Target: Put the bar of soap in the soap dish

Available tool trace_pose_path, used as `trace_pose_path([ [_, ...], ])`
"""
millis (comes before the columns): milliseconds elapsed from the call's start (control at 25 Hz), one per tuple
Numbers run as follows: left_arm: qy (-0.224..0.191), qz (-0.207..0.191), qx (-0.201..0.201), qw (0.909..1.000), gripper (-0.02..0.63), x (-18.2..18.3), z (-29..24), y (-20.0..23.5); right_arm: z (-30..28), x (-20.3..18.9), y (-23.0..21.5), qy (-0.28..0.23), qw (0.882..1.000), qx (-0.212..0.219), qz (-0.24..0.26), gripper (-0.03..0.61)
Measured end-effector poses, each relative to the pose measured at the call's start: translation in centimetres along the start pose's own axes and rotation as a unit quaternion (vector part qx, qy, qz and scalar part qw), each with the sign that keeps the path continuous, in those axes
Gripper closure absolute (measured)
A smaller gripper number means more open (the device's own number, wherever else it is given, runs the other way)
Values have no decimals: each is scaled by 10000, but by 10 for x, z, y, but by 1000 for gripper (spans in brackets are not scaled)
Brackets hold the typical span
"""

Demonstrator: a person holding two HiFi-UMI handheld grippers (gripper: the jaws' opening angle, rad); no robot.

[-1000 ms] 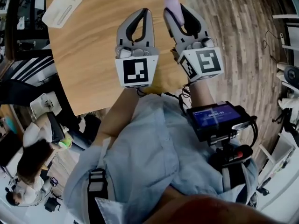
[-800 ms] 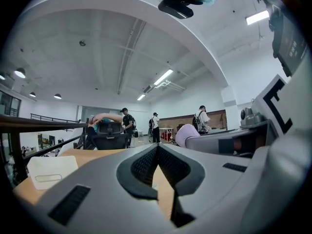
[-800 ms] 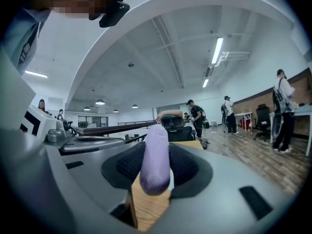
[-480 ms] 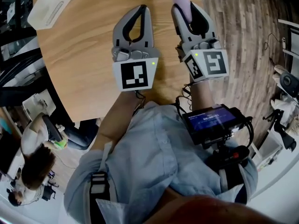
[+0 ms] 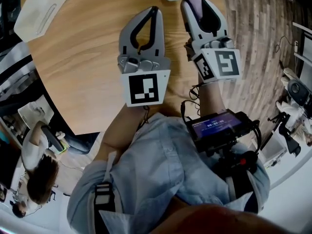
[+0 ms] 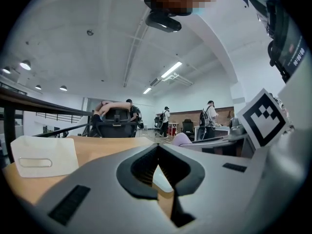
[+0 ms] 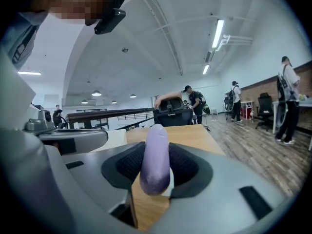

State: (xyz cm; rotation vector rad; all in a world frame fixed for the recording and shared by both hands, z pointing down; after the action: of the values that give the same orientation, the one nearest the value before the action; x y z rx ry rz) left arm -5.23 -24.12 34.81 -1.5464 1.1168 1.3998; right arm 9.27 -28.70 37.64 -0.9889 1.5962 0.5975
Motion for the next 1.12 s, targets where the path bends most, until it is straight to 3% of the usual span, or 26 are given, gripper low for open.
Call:
trace_pose_path([
  [200, 175, 142, 82, 9997, 606, -26, -12, 13, -30, -20, -10, 171, 9998, -5, -34, 417],
  [480, 216, 387, 193, 9988, 606, -26, -9, 14, -39, -23, -16, 388, 9992, -35, 42, 417],
  [680, 338, 512, 171, 9980, 606, -49, -19, 22, -68, -48, -23, 710, 9975, -23, 19, 417],
  [1120, 489, 655, 350, 9960, 606, -56, -14, 29, -83, -49, -25, 1195, 9927, 44, 140, 417],
])
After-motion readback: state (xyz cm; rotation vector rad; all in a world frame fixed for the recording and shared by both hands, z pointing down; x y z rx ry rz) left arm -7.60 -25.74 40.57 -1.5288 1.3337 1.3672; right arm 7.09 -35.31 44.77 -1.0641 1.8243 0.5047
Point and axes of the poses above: the fingertips, and each gripper's own axes: z backward along the fingers, y to its left, x out of its top, the point moved 7 cm from there along z, backward along the fingers, and after that the axes turned 2 degrees about y, right-handed, at the moved point
